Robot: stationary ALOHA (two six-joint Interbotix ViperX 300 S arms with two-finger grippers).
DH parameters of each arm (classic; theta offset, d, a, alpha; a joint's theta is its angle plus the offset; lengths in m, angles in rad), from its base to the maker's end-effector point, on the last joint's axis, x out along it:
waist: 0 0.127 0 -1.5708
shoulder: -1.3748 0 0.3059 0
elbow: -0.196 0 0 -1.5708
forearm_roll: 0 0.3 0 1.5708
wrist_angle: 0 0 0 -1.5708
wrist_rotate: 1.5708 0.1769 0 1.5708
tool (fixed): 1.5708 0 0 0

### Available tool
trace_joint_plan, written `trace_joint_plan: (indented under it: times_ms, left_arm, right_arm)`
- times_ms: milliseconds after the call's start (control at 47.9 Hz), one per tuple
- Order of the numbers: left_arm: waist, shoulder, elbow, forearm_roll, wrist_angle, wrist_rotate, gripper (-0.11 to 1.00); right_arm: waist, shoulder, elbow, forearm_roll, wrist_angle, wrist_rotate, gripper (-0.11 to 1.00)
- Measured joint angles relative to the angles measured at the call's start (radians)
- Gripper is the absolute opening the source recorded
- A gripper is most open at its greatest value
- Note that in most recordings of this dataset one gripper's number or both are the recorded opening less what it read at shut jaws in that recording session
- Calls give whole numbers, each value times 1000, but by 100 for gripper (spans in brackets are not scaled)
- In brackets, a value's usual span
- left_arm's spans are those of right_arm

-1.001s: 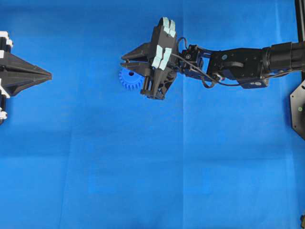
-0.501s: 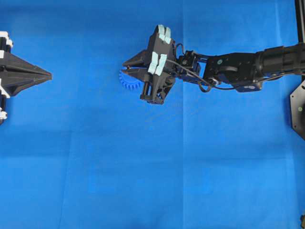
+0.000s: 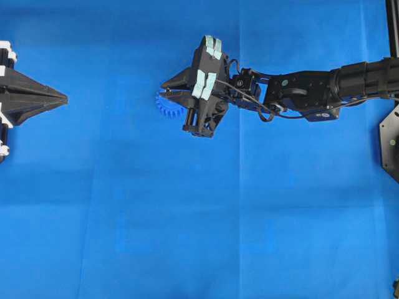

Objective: Insert the shaft placed at a random location into the center hole of the small gear at another random location.
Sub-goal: 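Align the held shaft above the gear's center hole with the right gripper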

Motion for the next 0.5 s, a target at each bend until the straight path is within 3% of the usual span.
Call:
trace_joint_plan:
  times_ms: [501]
  left_arm:
    - [2, -2, 0, 0, 0, 0, 0]
  right_arm:
    - [2, -51, 9, -8, 0, -9, 2]
